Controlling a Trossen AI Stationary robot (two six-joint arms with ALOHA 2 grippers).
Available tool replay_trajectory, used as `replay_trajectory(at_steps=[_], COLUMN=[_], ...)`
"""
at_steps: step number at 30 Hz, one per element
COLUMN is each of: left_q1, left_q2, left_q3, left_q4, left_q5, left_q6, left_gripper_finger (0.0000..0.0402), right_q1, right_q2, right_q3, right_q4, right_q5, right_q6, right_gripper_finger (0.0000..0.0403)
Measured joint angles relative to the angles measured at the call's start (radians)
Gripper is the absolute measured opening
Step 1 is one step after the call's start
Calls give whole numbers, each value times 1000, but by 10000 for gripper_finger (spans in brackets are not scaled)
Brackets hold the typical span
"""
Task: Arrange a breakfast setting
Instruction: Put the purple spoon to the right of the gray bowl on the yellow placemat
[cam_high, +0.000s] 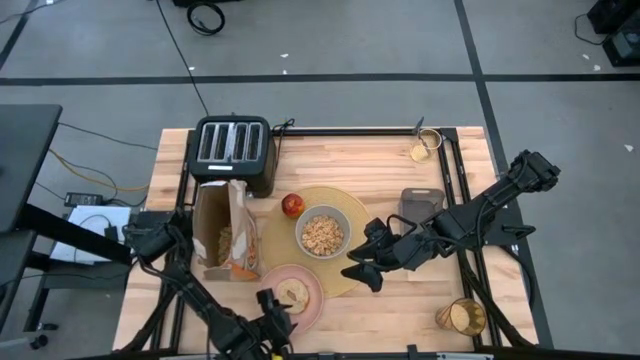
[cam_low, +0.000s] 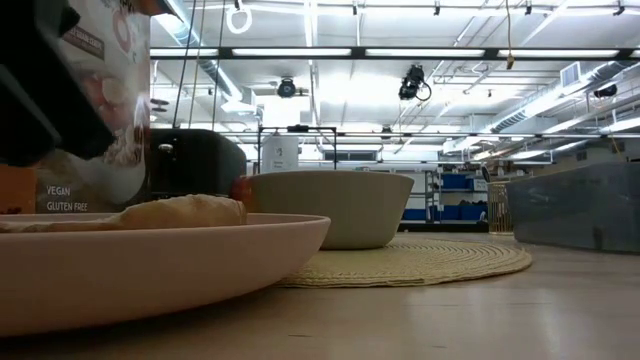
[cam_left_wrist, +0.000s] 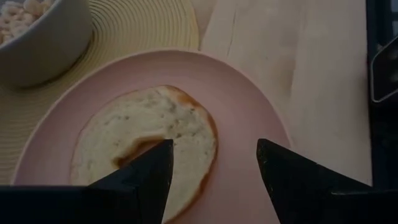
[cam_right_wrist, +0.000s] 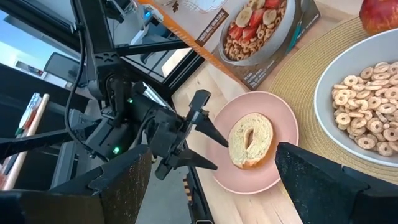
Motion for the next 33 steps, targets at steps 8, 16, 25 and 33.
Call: replay_trajectory(at_steps=[8, 16, 25, 33], left_q1=[3, -41, -80, -47], left_q2=[-50, -155, -154, -154], left_q3=[-1, 0, 0, 0], left_q4=[-36, -107, -174, -283], left_q5=[-1, 31, 86, 92], left_q6=[29, 81, -55, -279], left_gripper_finger=[236, 236, 236, 236], right_q1=[-27, -224, -600, -1003], right_q2=[-4, -116, -260, -243], right_q3=[0, 0, 1, 1], right_q4=[-67, -414, -913, -911], right_q5=[69, 135, 96, -60], right_q6=[-18, 50, -62, -473], right_gripper_finger=[345, 345, 345, 332])
